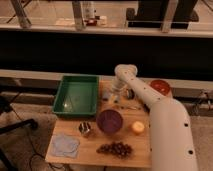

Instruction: Place sponge in table surface

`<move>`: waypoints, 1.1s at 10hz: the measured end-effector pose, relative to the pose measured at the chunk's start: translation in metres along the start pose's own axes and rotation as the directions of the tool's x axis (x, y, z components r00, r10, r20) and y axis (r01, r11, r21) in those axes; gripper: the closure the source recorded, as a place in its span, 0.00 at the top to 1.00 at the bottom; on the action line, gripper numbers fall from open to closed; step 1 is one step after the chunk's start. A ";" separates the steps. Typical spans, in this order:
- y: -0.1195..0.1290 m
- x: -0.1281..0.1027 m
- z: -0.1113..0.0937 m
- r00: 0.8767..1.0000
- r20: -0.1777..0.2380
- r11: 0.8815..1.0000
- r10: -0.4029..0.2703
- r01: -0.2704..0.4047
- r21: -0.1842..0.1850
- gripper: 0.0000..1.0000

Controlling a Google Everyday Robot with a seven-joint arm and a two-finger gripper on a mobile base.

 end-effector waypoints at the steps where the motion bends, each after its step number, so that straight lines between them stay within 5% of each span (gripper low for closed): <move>1: 0.000 0.003 0.003 1.000 -0.004 1.000 0.006 -0.006 -0.011 0.80; 3: -0.001 0.007 0.005 1.000 -0.009 1.000 0.014 -0.014 -0.020 0.79; 7: -0.003 0.011 0.006 0.999 -0.016 0.999 0.029 -0.030 -0.020 0.41; 11: -0.006 0.009 0.002 0.999 -0.011 0.999 0.032 -0.032 -0.008 0.36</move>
